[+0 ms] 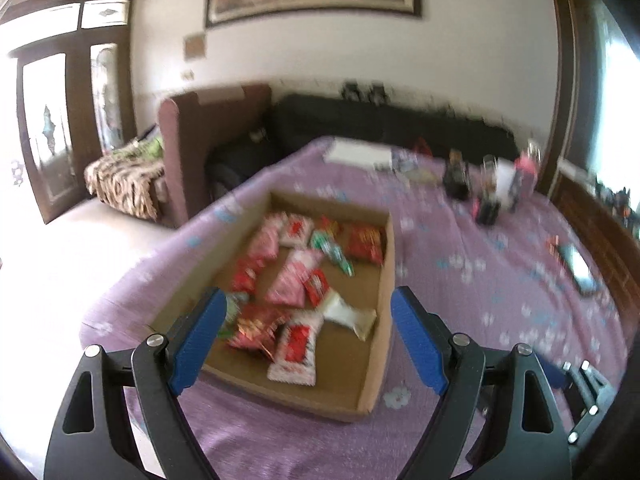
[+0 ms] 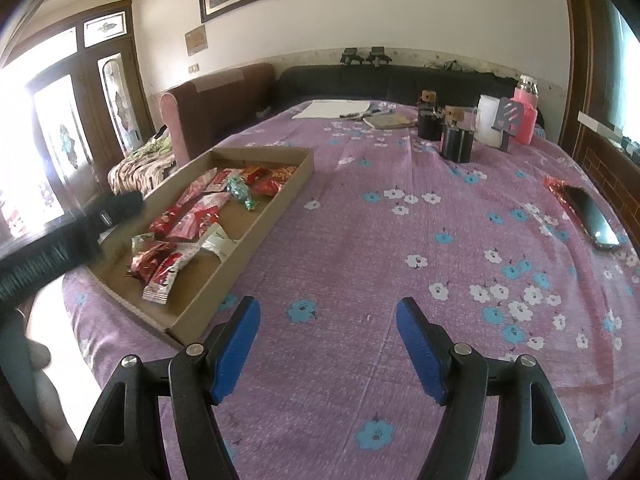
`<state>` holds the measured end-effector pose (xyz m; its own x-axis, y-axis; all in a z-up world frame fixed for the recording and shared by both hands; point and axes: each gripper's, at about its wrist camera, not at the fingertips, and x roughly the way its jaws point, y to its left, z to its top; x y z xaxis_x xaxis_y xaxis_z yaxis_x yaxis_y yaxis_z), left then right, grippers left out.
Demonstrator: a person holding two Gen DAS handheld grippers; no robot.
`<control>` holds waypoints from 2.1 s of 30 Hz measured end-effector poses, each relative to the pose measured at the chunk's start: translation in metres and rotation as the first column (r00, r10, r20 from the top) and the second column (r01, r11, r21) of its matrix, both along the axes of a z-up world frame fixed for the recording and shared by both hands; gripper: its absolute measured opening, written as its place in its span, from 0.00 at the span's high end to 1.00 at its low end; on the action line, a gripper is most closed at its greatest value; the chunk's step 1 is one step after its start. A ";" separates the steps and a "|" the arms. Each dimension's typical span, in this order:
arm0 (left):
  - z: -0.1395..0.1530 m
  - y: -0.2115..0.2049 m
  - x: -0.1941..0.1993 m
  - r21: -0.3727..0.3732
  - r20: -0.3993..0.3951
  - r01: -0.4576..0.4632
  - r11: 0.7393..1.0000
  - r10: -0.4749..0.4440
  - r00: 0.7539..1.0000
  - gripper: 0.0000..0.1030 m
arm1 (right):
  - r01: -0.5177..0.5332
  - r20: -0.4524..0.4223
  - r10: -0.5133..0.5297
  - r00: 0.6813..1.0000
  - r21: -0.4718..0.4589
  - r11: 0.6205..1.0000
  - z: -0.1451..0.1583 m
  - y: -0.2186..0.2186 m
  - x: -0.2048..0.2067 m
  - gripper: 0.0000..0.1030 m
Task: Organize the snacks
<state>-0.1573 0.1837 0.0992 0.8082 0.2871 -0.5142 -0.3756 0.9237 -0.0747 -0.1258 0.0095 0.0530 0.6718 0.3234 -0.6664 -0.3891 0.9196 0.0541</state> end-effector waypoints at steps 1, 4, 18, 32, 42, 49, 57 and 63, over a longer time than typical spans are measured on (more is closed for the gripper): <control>0.005 0.004 -0.006 -0.009 0.026 -0.011 1.000 0.011 1.000 0.17 | -0.002 0.006 0.002 1.000 0.000 1.000 0.002 0.001 -0.002 0.30; 0.013 0.012 -0.018 -0.037 0.066 -0.018 0.999 0.020 0.998 0.12 | -0.010 0.026 0.010 1.000 0.000 1.000 0.008 0.003 -0.013 0.29; 0.036 0.041 -0.075 -0.098 0.172 -0.120 0.988 0.136 0.976 0.12 | -0.044 0.139 0.045 0.989 -0.009 0.999 0.038 0.011 -0.062 0.20; 0.045 0.038 -0.103 0.003 0.210 -0.108 0.994 0.105 0.972 0.00 | -0.090 0.230 0.101 0.968 -0.055 0.994 0.054 0.029 -0.105 0.14; 0.004 0.036 -0.069 -0.062 -0.037 -0.055 0.997 0.053 0.998 0.00 | -0.105 0.208 0.115 0.971 -0.058 0.993 0.048 0.036 -0.107 0.14; -0.018 0.041 -0.057 -0.093 -0.134 -0.048 0.994 0.036 0.990 0.00 | -0.122 0.153 0.131 0.980 -0.069 0.990 0.034 0.048 -0.099 0.14; -0.031 0.050 -0.047 -0.109 -0.179 -0.059 0.992 0.039 0.983 0.00 | -0.147 0.126 0.158 0.979 -0.097 0.984 0.025 0.062 -0.092 0.14; -0.039 0.058 -0.042 -0.118 -0.204 -0.072 0.990 0.047 0.978 0.00 | -0.166 0.101 0.177 0.979 -0.103 0.981 0.018 0.072 -0.085 0.14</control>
<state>-0.1997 0.2414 0.0599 0.6682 0.2550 -0.6989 -0.4487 0.8875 -0.1051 -0.2110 0.0817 0.0705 0.6824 0.3795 -0.6247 -0.5401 0.8377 -0.0811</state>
